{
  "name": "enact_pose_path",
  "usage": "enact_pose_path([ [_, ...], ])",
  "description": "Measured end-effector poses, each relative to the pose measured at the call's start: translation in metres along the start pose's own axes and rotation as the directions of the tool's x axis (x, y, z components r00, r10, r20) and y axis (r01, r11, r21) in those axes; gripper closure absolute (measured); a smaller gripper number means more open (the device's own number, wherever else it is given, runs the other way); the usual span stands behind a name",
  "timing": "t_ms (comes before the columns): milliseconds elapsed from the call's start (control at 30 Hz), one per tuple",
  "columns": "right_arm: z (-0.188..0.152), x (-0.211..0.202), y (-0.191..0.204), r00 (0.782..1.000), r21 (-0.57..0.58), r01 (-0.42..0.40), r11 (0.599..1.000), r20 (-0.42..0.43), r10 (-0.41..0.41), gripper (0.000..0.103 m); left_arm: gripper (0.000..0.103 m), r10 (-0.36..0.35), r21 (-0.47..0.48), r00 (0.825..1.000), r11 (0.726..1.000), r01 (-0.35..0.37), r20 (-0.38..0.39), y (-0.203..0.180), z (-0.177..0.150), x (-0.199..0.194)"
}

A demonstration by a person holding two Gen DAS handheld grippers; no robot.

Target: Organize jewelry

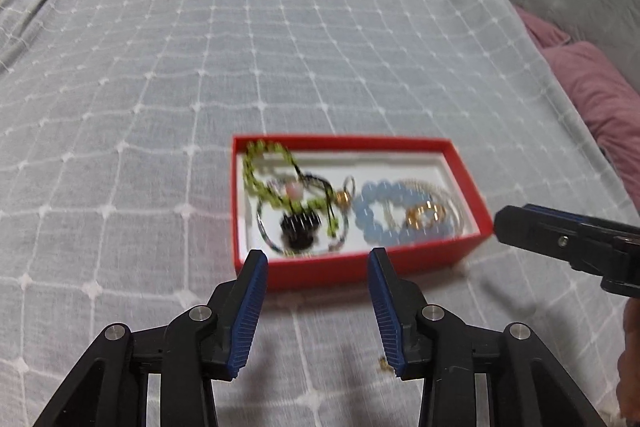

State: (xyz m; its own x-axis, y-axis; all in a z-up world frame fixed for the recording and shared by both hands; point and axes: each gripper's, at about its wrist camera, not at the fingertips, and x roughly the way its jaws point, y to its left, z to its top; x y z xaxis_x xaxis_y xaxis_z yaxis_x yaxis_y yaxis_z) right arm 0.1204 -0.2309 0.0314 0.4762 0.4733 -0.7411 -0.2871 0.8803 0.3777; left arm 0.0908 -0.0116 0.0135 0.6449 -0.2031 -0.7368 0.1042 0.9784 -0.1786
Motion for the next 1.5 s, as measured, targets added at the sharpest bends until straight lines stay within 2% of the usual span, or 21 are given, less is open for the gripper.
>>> enact_pose_path([
  [300,-0.012,-0.002,0.006,0.999,-0.011,-0.007,1.000,-0.040,0.007,0.040,0.059,0.022,0.056,0.997,0.998,-0.018,-0.074,-0.013,-0.026,0.013],
  [500,-0.015,0.006,-0.010,0.997,0.083,-0.019,0.996,-0.068,0.025,0.040,0.059,0.028,0.171,0.990,0.985,-0.004,-0.136,-0.034,-0.045,0.029],
  [633,-0.016,0.007,-0.013,0.998,0.096,-0.005,0.995,-0.067,0.012,0.040,0.059,0.015,0.228,0.985,0.973,0.025,-0.174,-0.045,-0.053,0.035],
  [967,-0.016,0.009,-0.010,0.997,0.080,0.015,0.997,-0.071,-0.009,0.040,0.059,0.039,0.271,0.980,0.962,0.015,-0.193,-0.055,-0.058,0.043],
  [1133,-0.016,0.011,-0.010,0.997,0.083,0.019,0.996,-0.074,-0.012,0.040,0.073,0.038,0.291,0.983,0.957,0.017,-0.181,-0.059,-0.059,0.045],
  [1300,-0.017,0.012,-0.011,0.997,0.089,0.023,0.996,-0.075,-0.016,0.040,0.096,0.050,0.335,0.984,0.942,0.011,-0.173,-0.066,-0.062,0.047],
  [1500,-0.017,0.014,-0.011,0.997,0.086,0.024,0.996,-0.077,-0.017,0.040,0.097,0.055,0.329,0.984,0.944,0.005,-0.171,-0.066,-0.061,0.044],
])
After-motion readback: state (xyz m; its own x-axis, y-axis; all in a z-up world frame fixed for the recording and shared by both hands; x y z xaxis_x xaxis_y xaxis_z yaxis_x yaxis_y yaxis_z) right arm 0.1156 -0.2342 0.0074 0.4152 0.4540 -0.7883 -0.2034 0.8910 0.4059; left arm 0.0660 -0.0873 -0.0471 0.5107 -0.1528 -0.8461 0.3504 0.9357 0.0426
